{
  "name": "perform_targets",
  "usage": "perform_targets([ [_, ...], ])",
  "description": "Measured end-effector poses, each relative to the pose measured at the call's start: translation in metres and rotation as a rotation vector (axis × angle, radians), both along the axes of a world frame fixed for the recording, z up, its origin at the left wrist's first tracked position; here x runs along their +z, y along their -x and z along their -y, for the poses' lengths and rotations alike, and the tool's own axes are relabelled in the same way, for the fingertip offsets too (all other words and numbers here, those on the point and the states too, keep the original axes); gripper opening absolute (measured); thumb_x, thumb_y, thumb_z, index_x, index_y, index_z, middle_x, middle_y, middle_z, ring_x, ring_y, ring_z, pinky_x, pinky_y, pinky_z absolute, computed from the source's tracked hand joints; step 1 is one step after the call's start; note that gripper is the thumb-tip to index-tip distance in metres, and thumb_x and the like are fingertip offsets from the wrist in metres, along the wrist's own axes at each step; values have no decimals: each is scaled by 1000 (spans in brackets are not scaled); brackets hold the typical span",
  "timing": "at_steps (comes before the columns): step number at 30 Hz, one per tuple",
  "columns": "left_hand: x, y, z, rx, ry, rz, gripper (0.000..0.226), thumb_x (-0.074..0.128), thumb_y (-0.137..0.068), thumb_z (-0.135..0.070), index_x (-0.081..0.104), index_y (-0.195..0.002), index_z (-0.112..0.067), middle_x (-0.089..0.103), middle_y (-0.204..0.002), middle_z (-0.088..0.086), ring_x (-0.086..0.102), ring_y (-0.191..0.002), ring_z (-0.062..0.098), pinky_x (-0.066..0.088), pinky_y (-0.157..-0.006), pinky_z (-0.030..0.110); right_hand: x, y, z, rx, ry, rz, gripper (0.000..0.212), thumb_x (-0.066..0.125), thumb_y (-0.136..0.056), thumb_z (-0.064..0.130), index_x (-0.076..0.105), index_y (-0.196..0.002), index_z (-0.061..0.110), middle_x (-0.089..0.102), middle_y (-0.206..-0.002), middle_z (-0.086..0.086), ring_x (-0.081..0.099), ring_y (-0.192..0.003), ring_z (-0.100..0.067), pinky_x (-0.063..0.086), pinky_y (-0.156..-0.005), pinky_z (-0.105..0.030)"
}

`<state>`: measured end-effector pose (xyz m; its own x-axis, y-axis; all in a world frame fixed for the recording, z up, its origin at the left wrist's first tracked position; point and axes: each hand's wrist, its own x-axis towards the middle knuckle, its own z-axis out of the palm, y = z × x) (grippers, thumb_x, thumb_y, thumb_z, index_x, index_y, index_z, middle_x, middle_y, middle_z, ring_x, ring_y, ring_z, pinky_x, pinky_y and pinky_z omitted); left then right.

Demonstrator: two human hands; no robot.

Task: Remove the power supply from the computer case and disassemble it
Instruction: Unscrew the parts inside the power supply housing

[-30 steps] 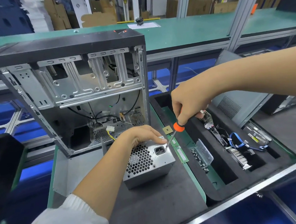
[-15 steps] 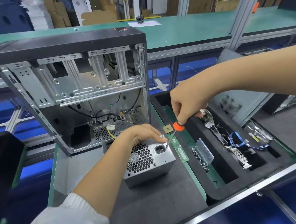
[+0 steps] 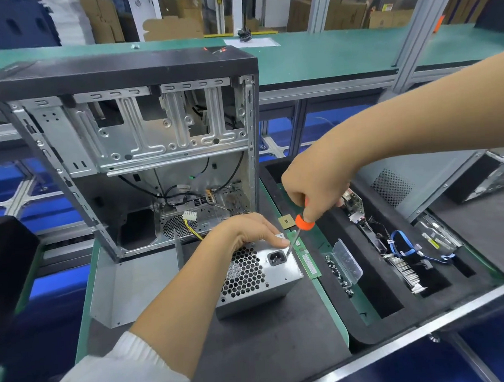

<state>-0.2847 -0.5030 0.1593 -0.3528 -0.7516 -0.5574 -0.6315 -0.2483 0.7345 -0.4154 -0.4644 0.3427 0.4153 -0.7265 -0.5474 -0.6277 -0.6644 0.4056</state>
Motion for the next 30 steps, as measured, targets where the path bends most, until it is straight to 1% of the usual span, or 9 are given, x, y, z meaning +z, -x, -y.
perform_targets([
  [6,4,1,-5,18,-9,-27,34,82,-75,-32,75,-103,-15,68,-115,7,56,-96,21,45,-86,34,12,-7,-17,567,211,-328,9,49,-93,19,48,-85,14,45,-74,-1,40,-60,-20,34,-51,-27],
  [9,4,0,-7,10,-7,-29,20,81,-76,-31,75,-91,-18,69,-97,2,54,-82,17,42,-72,27,15,1,-16,777,282,-330,17,48,-89,9,58,-101,16,51,-88,-3,43,-70,-25,25,-47,-28],
  [13,2,-2,-4,4,15,-24,12,80,-78,-31,70,-76,-26,60,-81,-5,48,-72,12,38,-64,25,13,15,-27,1105,405,-259,14,53,-79,6,63,-81,16,41,-73,-1,38,-65,-20,33,-46,-29],
  [15,2,-2,-3,-6,0,-41,13,81,-77,-31,71,-82,-24,62,-85,-4,49,-76,14,39,-67,26,12,15,-30,1055,413,-214,6,60,-81,15,63,-86,17,47,-77,-1,45,-67,-20,28,-46,-30],
  [17,4,-2,-3,-12,-12,-40,15,81,-76,-33,74,-86,-24,66,-94,-3,52,-83,15,40,-74,28,13,10,-28,759,337,-194,36,57,-89,49,56,-98,14,50,-85,-4,51,-74,-24,30,-51,-33],
  [20,5,-2,-3,-8,-21,-34,10,80,-77,-35,78,-81,-26,67,-90,-8,51,-83,14,38,-69,25,19,-5,-23,363,281,-78,68,33,-82,78,37,-70,10,37,-66,-2,41,-55,-20,36,-51,-31],
  [24,4,-3,-3,-15,-4,-16,27,77,-81,-37,74,-102,-21,62,-125,-2,52,-117,20,41,-93,32,18,-7,-16,143,248,43,59,24,-95,62,32,-64,13,35,-66,-3,33,-53,-17,37,-60,-33],
  [26,9,-3,-8,-51,18,-30,29,74,-84,-35,73,-105,-15,66,-116,2,55,-108,22,42,-94,34,18,-3,-15,230,318,55,50,31,-98,55,35,-71,12,35,-67,-1,36,-57,-20,35,-57,-31],
  [30,25,-11,-23,-164,227,-253,37,68,-91,-17,61,-127,-16,63,-128,-5,55,-121,12,41,-108,32,15,9,-15,327,217,229,21,59,-88,37,51,-104,27,33,-93,8,47,-93,-20,21,-48,-26],
])
